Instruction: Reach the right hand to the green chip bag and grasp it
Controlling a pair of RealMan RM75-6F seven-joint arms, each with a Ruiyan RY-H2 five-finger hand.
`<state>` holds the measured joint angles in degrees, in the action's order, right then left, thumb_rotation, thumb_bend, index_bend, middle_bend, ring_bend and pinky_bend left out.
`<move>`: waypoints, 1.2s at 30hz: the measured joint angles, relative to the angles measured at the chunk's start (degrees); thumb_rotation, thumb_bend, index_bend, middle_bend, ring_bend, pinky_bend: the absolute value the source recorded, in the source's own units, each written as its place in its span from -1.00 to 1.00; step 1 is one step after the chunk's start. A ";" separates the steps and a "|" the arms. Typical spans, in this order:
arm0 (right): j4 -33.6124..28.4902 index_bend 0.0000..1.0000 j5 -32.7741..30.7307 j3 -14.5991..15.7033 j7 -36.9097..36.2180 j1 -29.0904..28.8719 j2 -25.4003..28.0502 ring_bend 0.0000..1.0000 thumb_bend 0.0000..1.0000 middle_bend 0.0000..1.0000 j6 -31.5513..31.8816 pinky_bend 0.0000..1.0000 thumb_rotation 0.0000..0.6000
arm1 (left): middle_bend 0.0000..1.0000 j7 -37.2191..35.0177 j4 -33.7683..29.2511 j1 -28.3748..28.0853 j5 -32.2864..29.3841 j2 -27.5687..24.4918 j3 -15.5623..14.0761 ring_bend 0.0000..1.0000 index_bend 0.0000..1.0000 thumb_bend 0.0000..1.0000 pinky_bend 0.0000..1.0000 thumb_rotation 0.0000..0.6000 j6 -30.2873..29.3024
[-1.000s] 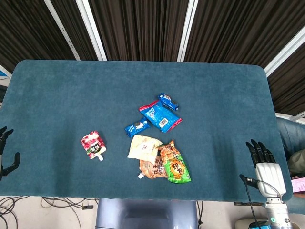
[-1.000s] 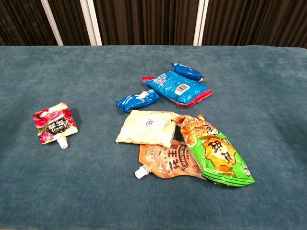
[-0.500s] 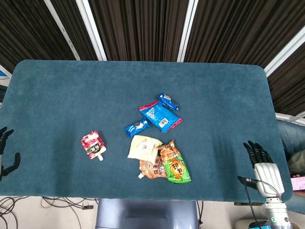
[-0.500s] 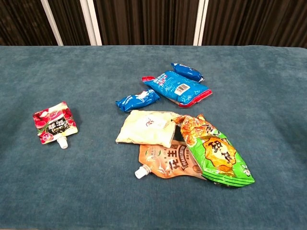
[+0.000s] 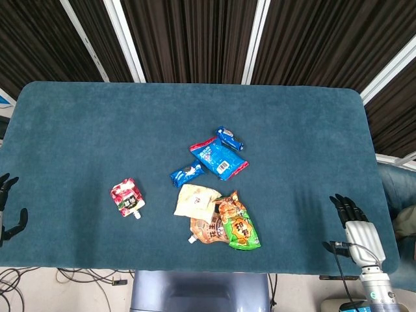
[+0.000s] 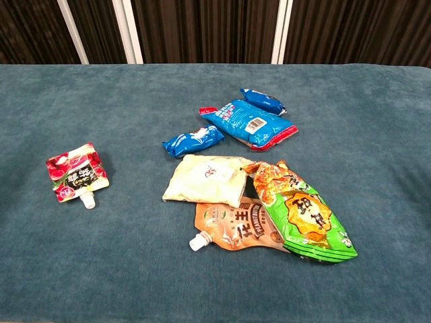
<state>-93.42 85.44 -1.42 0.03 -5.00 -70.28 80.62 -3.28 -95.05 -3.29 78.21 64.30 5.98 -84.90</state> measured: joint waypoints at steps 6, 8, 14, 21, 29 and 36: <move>0.47 -0.88 0.09 0.49 -2.56 -0.29 0.47 -0.93 -0.74 -0.88 -1.19 -0.67 1.00 | -0.91 0.08 0.01 -0.04 0.05 0.05 -0.03 -0.76 -0.78 -0.04 -0.87 1.00 0.07; 0.36 -0.88 0.76 0.90 -3.97 -0.46 0.90 -0.93 -0.76 -0.88 -1.64 -0.67 1.00 | -0.91 0.08 0.01 -0.04 0.05 0.06 -0.02 -0.76 -0.78 -0.04 -0.87 1.00 0.05; -0.76 -0.88 5.34 3.27 -9.29 -1.89 2.24 -0.94 -0.79 -0.89 -4.27 -0.67 1.00 | -0.91 0.02 -0.23 0.10 0.03 0.09 -0.04 -0.76 -0.78 -0.04 -0.87 1.00 -0.14; -2.67 -0.88 7.02 4.01 -9.83 -6.31 2.24 -0.94 -0.80 -0.90 -11.23 -0.67 1.00 | -0.91 0.02 -0.24 0.14 0.28 0.14 -0.17 -0.76 -0.78 -0.04 -0.87 1.00 -0.19; -5.84 -0.88 2.48 0.98 -8.22 -13.66 0.20 -0.98 -0.80 -0.90 -20.84 -0.67 1.00 | -0.91 -0.12 -0.42 0.04 0.04 -0.02 0.00 -0.76 -0.78 -0.04 -0.87 1.00 -0.01; -6.39 -0.88 -2.24 -0.74 -3.78 -16.07 -4.57 -1.00 -0.80 -0.90 -23.89 -0.67 1.00 | -0.91 -0.46 -0.37 0.04 -0.34 -0.19 0.09 -0.76 -0.78 -0.04 -0.87 1.00 0.26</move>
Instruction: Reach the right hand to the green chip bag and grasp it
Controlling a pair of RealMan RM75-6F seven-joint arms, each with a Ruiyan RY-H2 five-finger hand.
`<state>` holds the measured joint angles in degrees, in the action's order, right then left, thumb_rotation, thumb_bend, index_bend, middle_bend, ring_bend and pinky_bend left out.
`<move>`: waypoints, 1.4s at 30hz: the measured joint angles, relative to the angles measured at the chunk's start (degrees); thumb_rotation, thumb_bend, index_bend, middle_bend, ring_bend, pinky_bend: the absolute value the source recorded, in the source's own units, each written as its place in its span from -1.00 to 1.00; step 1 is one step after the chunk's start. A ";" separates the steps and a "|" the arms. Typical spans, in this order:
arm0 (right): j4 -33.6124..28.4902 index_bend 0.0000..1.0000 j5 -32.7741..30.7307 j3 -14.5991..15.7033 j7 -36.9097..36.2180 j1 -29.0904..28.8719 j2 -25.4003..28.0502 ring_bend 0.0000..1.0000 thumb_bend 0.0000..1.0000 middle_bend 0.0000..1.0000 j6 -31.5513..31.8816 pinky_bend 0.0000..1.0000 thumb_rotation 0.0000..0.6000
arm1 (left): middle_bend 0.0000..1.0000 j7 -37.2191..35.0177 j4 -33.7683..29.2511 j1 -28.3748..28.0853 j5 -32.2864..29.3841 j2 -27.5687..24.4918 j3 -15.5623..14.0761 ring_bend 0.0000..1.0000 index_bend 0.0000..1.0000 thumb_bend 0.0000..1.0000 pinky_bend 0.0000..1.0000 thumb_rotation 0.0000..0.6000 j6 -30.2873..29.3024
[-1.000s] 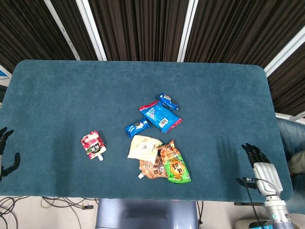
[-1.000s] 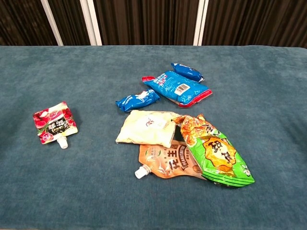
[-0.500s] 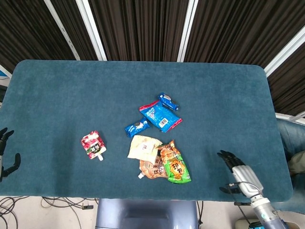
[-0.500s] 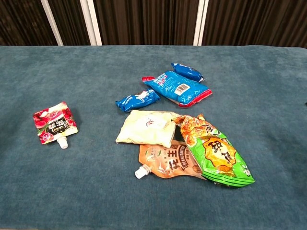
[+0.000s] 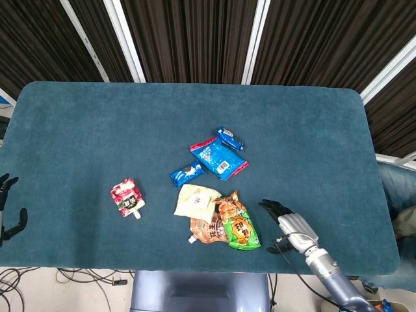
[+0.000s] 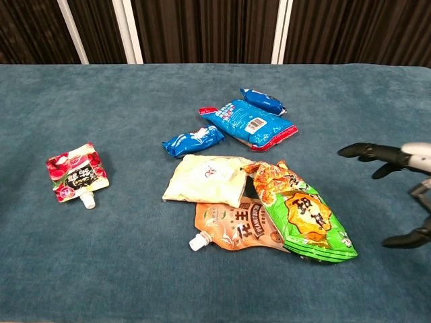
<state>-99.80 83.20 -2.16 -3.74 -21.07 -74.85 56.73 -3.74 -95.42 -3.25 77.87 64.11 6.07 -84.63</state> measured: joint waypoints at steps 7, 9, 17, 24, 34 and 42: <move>-0.04 -0.88 -4.88 -1.61 5.84 -2.03 -4.37 -1.00 -0.81 -0.91 -1.46 -0.67 1.00 | -0.91 -0.21 0.00 -0.13 -0.28 -0.15 0.16 -0.76 -0.78 -0.04 -0.87 1.00 0.31; -0.07 -0.88 -6.64 -2.15 8.20 -3.06 -5.64 -1.00 -0.81 -0.91 -2.26 -0.67 1.00 | -0.91 -0.22 0.02 -0.15 -0.42 -0.21 0.16 -0.76 -0.78 -0.04 -0.87 1.00 0.44; -0.83 -0.88 -13.40 -3.76 15.03 -6.28 -9.34 -1.00 -0.81 -0.90 -4.00 -0.67 1.00 | -0.91 -0.25 -0.10 -0.19 -0.51 -0.30 0.19 -0.75 -0.78 -0.04 -0.87 1.00 0.55; -1.02 -0.88 -16.77 -4.39 18.21 -8.47 -10.59 -1.00 -0.81 -0.91 -4.56 -0.67 1.00 | -0.91 -0.42 -0.08 -0.19 -0.60 -0.37 0.23 -0.76 -0.78 -0.04 -0.87 1.00 0.61; -0.32 -0.88 -16.10 -4.08 20.84 -9.50 -13.13 -1.00 -0.81 -0.91 -1.90 -0.67 1.00 | -0.91 -0.16 -0.31 -0.27 -0.74 -0.43 0.24 -0.76 -0.78 -0.04 -0.87 1.00 0.76; 0.86 -0.84 -17.07 -3.31 23.54 -11.21 -13.65 -1.00 -0.81 -0.89 -3.33 -0.67 1.00 | -0.91 -0.10 -0.11 -0.23 -0.94 -0.48 0.06 -0.76 -0.78 -0.04 -0.87 1.00 1.05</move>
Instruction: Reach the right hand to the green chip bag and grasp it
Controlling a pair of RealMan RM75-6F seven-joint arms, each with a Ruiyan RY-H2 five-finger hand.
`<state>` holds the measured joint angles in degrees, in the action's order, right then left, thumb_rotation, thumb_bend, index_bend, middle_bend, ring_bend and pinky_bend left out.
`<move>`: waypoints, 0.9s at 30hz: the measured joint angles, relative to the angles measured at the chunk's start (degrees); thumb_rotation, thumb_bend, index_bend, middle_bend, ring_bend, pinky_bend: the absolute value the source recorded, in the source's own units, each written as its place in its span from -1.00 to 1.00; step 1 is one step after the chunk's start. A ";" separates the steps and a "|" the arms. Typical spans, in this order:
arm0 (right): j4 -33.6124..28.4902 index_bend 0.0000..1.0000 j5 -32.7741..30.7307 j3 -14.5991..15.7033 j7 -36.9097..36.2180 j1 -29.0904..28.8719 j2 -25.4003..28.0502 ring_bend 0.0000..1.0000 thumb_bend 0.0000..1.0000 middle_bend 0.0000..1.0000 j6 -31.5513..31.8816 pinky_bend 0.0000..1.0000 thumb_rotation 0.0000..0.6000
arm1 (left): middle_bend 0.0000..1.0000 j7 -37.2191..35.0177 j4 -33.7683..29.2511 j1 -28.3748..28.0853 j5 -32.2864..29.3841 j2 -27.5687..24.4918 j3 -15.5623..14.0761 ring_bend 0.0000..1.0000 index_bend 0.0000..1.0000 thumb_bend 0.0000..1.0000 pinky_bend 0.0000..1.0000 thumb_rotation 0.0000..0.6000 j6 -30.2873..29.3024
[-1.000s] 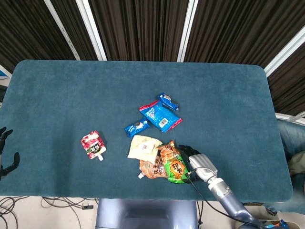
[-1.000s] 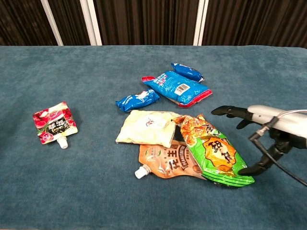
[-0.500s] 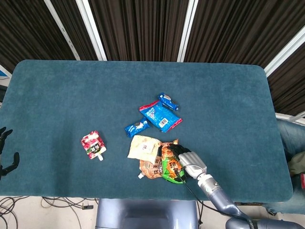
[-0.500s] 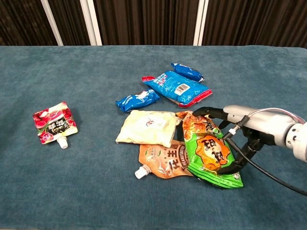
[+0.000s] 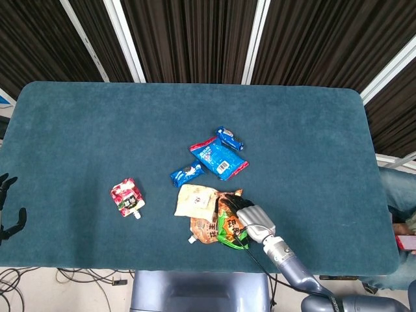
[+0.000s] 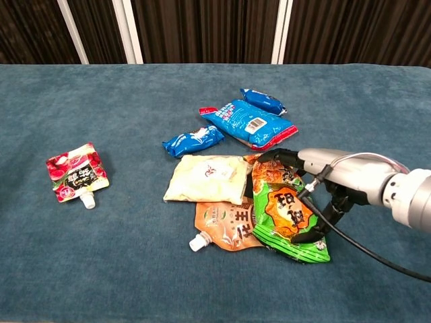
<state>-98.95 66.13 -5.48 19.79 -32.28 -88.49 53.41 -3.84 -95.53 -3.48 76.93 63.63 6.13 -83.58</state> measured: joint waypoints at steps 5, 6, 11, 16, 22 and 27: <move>0.11 -0.70 -2.49 0.28 3.39 -1.40 -0.16 -0.90 -0.81 -0.77 -0.64 -0.67 1.00 | -0.92 0.07 -0.09 -0.03 -0.12 -0.12 -0.05 -0.76 -0.78 -0.04 -0.87 1.00 0.21; 0.07 -0.66 -2.92 0.29 3.85 -1.64 -0.20 -0.85 -0.80 -0.71 -0.66 -0.67 1.00 | -0.92 0.10 -0.12 -0.04 -0.11 -0.13 -0.05 -0.76 -0.78 -0.04 -0.87 1.00 0.22; -0.05 -0.33 -5.00 0.34 5.42 -2.57 -0.43 -0.55 -0.63 -0.44 -0.93 -0.67 1.00 | -0.92 0.27 -0.42 -0.15 -0.28 -0.28 -0.01 -0.76 -0.78 -0.04 -0.87 1.00 0.45; -0.24 0.02 -6.00 0.28 5.30 -2.58 -1.13 -0.28 -0.39 -0.16 0.29 -0.43 1.00 | -0.92 0.14 -0.50 -0.12 -0.41 -0.38 -0.03 -0.75 -0.78 -0.04 -0.87 1.00 0.55; 0.06 0.16 -4.79 -0.47 0.79 -1.33 -2.24 -0.13 -0.22 -0.04 2.78 -0.24 1.00 | -0.92 0.18 -0.83 -0.22 -0.58 -0.59 0.03 -0.76 -0.78 -0.04 -0.86 1.00 0.77; 0.01 0.17 -2.74 -1.67 -5.50 0.06 -2.21 -0.11 -0.22 -0.03 4.56 -0.24 1.00 | -0.92 0.16 -0.81 -0.19 -0.66 -0.61 0.01 -0.76 -0.78 -0.04 -0.86 1.00 0.77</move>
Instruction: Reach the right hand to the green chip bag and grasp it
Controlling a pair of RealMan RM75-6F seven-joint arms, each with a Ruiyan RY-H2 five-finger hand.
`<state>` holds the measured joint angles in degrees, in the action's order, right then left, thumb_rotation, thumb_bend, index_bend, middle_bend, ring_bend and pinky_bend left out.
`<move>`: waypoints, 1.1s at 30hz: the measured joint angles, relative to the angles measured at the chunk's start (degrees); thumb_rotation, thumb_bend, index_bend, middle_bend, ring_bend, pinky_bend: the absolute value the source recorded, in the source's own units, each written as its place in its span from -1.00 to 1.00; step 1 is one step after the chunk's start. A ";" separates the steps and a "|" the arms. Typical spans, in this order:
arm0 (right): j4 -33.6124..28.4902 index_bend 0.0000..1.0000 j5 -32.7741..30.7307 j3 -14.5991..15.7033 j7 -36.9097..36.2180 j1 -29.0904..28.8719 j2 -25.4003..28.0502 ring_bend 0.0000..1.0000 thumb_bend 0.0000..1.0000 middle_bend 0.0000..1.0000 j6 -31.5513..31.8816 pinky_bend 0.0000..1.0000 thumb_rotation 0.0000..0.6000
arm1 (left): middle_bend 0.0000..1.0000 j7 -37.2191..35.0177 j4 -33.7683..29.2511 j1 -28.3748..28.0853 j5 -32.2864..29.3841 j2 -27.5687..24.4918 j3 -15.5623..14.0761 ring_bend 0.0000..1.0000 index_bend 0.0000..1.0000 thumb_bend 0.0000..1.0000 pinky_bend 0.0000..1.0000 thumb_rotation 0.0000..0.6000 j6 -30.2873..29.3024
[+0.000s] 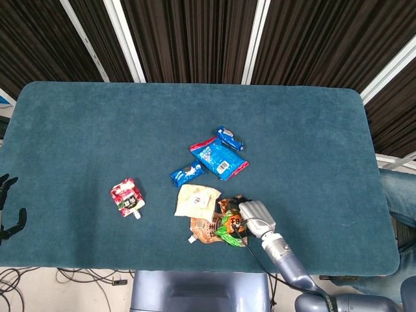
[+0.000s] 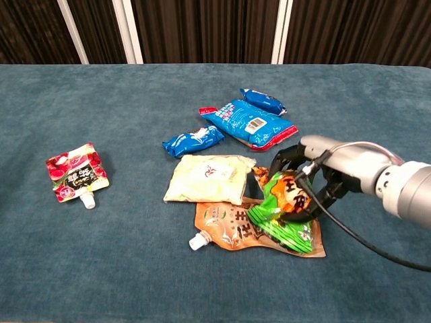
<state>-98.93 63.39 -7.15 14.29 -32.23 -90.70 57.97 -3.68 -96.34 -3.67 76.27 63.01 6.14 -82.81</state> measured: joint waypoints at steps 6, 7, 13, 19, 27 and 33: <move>-2.48 0.17 1.50 -2.08 -8.28 1.33 3.12 -0.11 -0.22 -0.03 0.53 -0.24 1.00 | -0.92 0.11 -0.02 0.01 0.09 0.03 -0.06 -0.76 -0.78 -0.04 -0.86 1.00 -0.05; -3.06 0.17 1.65 -2.46 -9.76 1.54 3.84 -0.11 -0.22 -0.03 0.49 -0.24 1.00 | -0.92 0.12 -0.04 0.01 0.11 0.03 -0.07 -0.75 -0.78 -0.04 -0.86 1.00 -0.07; -7.32 0.17 2.97 -5.50 -21.48 3.07 10.11 -0.11 -0.22 -0.04 -0.20 -0.24 1.00 | -0.92 0.10 0.20 0.10 0.17 0.18 -0.18 -0.76 -0.78 -0.04 -0.86 1.00 -0.16; -11.04 0.17 5.47 -9.41 -34.09 4.56 17.57 -0.12 -0.22 -0.06 -1.07 -0.24 1.00 | -0.92 0.24 0.25 0.14 0.24 0.31 -0.24 -0.76 -0.78 -0.04 -0.86 1.00 -0.27; -13.58 0.17 12.90 -13.77 -55.47 6.89 24.15 -0.14 -0.28 -0.08 0.41 -0.24 1.00 | -0.92 0.49 0.06 0.13 0.33 0.32 -0.23 -0.76 -0.78 -0.04 -0.86 1.00 -0.36; -13.98 0.17 21.04 -14.74 -69.37 8.81 29.17 -0.15 -0.28 -0.09 3.55 -0.24 1.00 | -0.92 0.45 0.09 0.18 0.41 0.32 -0.28 -0.76 -0.78 -0.04 -0.86 1.00 -0.44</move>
<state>-112.91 84.43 -21.88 -55.08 -23.42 -61.54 61.52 -3.23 -96.25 -3.49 76.68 63.33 5.87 -83.25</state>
